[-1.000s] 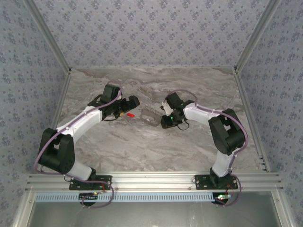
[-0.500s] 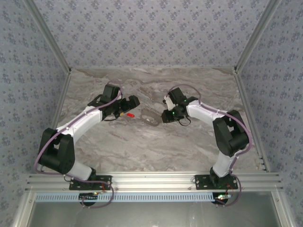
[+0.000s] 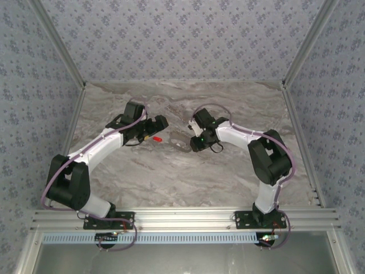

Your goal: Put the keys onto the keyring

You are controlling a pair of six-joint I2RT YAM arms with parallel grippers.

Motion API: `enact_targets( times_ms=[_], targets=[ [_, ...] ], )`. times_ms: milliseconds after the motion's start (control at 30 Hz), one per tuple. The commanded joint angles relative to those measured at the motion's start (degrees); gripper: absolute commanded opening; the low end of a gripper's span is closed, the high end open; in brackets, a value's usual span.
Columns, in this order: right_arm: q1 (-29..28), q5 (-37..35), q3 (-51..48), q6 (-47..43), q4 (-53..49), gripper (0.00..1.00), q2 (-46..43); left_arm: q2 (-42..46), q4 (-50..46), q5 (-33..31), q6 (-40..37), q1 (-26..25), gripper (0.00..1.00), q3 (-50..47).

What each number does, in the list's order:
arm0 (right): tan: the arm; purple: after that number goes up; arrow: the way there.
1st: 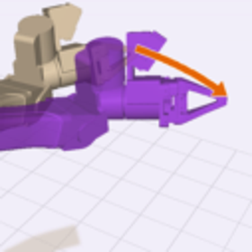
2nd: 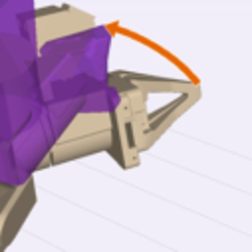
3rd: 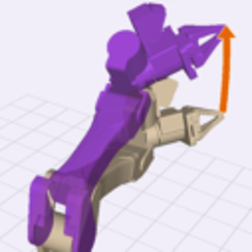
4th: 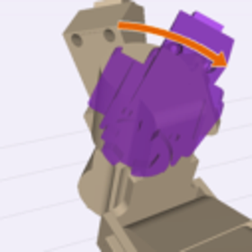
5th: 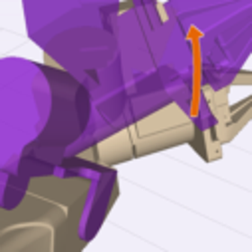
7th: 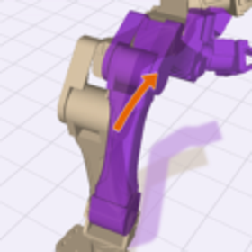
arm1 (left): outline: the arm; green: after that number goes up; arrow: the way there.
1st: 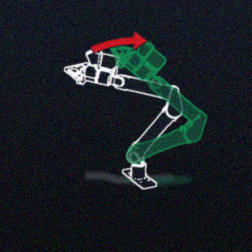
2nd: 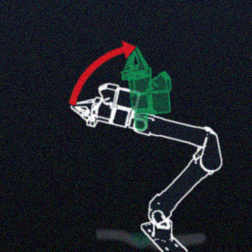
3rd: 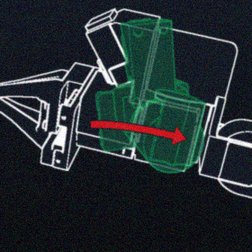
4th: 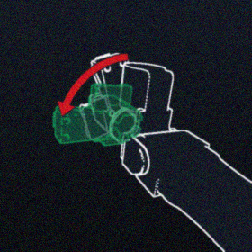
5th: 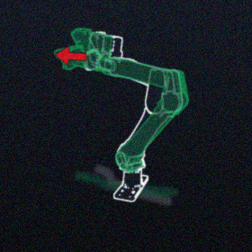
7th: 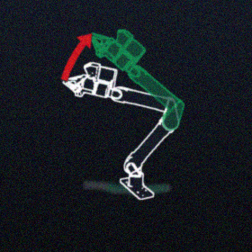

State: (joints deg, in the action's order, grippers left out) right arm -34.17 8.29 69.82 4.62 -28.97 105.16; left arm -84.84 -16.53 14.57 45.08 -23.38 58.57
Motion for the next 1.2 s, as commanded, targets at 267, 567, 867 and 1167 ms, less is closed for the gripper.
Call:
enact_targets(
  times_ms=[267,567,867,1167],
  targets=[
    [-1.6,2.4,0.0,1.7,-0.3,0.34,1.4,2.0,-1.3,-0.7,-0.6,-0.3,0.98,-0.2],
    [-1.7,4.7,1.3,2.2,-1.3,0.34,3.6,2.1,-1.5,-0.8,-0.8,-0.3,0.98,-0.3],
    [1.2,4.0,5.7,1.8,-3.1,0.34,5.2,2.5,-1.7,-0.7,-0.9,-0.3,0.98,-0.6],
    [5.0,4.9,8.3,3.8,-2.9,0.34,5.5,3.1,-1.8,-0.6,-1.1,-0.3,0.98,-1.1]
  ],
)
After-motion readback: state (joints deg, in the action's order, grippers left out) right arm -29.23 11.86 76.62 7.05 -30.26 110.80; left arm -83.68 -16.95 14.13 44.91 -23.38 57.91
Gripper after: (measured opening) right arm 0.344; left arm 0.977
